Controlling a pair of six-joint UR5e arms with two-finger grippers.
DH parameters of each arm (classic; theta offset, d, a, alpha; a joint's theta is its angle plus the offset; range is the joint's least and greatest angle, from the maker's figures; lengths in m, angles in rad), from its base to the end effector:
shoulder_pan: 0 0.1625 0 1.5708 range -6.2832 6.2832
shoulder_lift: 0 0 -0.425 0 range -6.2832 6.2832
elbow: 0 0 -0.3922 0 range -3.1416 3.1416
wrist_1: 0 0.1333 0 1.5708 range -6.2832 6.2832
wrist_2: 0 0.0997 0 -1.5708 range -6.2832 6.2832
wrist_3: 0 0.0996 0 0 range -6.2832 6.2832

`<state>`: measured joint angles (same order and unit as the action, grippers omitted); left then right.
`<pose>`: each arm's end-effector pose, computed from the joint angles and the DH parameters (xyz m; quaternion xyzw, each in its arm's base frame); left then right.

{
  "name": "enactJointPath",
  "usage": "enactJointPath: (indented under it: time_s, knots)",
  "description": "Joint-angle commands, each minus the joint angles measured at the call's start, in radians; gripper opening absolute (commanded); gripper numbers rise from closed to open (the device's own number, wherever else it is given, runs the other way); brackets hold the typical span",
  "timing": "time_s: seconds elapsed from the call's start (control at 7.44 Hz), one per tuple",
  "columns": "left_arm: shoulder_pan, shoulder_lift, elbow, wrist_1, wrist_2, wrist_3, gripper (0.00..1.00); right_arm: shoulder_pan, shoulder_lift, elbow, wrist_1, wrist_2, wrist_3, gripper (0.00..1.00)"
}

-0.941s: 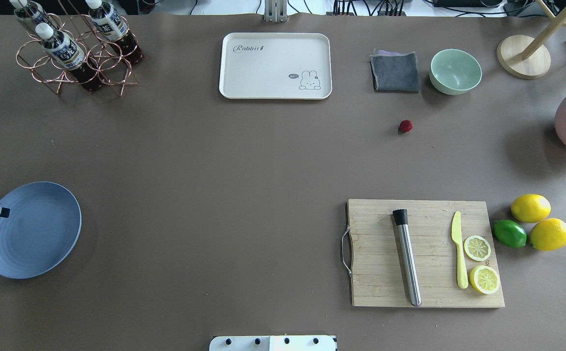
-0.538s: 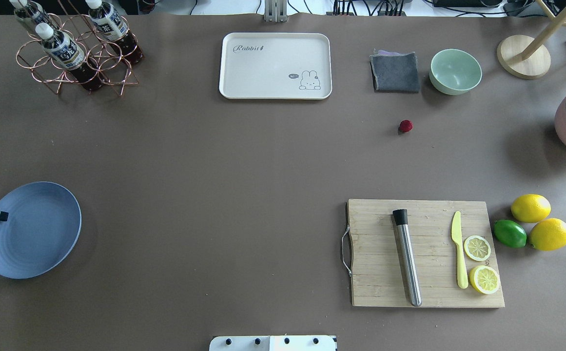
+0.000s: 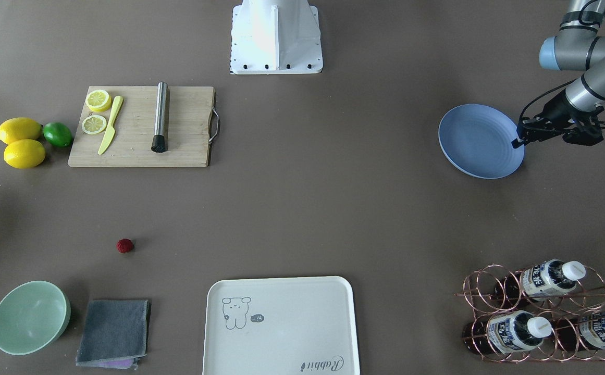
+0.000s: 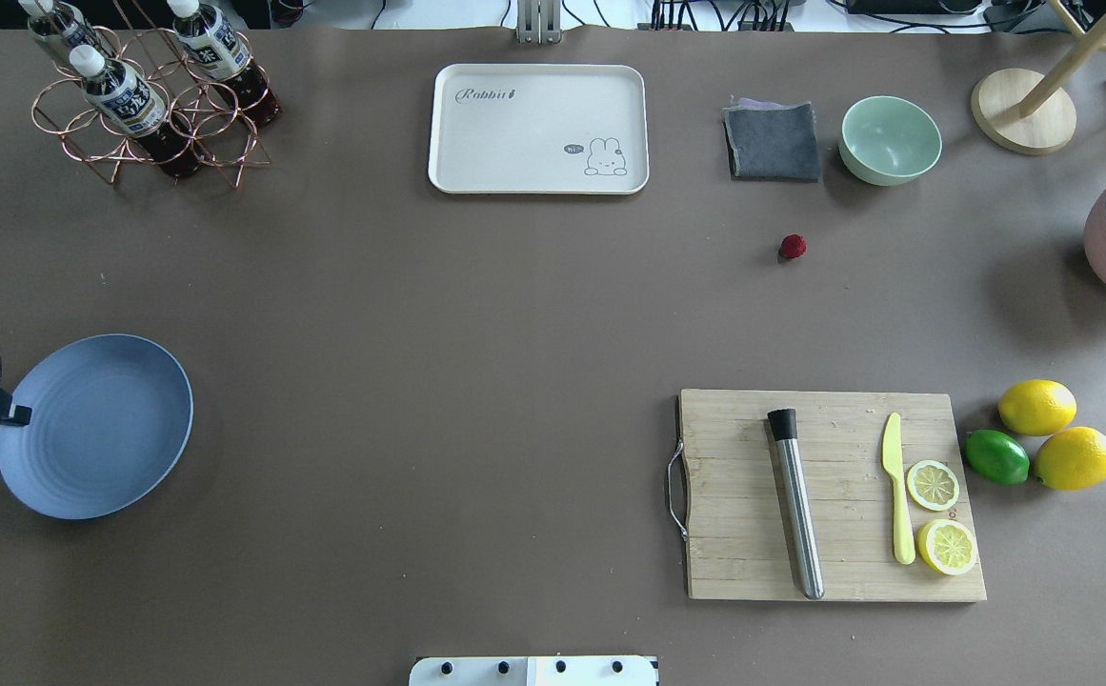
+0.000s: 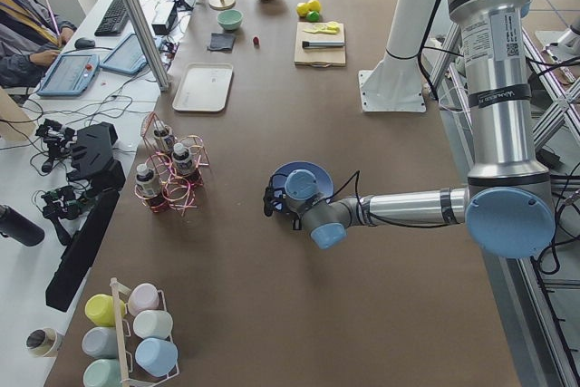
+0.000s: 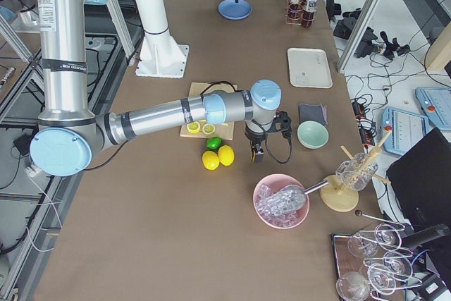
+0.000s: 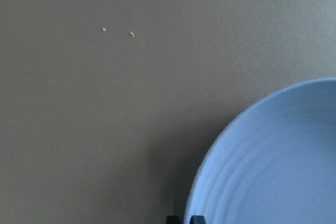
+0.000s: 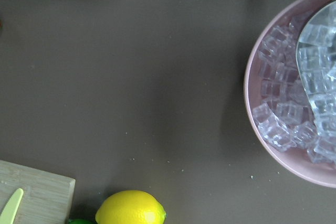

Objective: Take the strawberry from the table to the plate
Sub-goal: 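Push the blue plate inward with the left gripper while the right reaches the strawberry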

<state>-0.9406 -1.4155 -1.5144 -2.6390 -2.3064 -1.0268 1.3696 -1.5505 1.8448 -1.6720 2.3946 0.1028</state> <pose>0.2049 -0.3937 0.6378 0.0209 0.5067 -0.0208 0.8616 -0.0399 -0.4968 0.5209 0.0270 -0.4073 -0.0834 0.9091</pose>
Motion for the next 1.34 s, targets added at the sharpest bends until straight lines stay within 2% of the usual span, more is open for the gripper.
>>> enactJointPath:
  time_s: [0.0,0.27,0.4,0.54,0.67,0.94,1.21]
  knots:
    - [-0.003,-0.101,-0.041,0.002,-0.060,-0.212,0.00,-0.096,0.123,-0.013,0.000,-0.008,0.139,0.98]
    - [0.009,-0.204,-0.065,0.016,-0.048,-0.376,0.00,-0.148,0.231,-0.102,0.005,-0.009,0.163,0.98]
    - [0.073,-0.232,-0.119,0.066,-0.019,-0.442,0.00,-0.174,0.284,-0.131,0.005,-0.020,0.199,0.98]
    - [0.144,-0.256,-0.201,0.196,0.063,-0.473,0.00,-0.217,0.324,-0.143,0.011,-0.058,0.262,0.98]
    - [0.173,-0.328,-0.248,0.346,0.123,-0.475,0.00,-0.243,0.349,-0.209,0.094,-0.066,0.303,0.97]
    - [0.277,-0.413,-0.247,0.392,0.208,-0.563,0.00,-0.311,0.378,-0.388,0.423,-0.068,0.508,0.95]
    - [0.351,-0.492,-0.247,0.447,0.274,-0.614,0.00,-0.394,0.428,-0.406,0.446,-0.159,0.616,0.95]
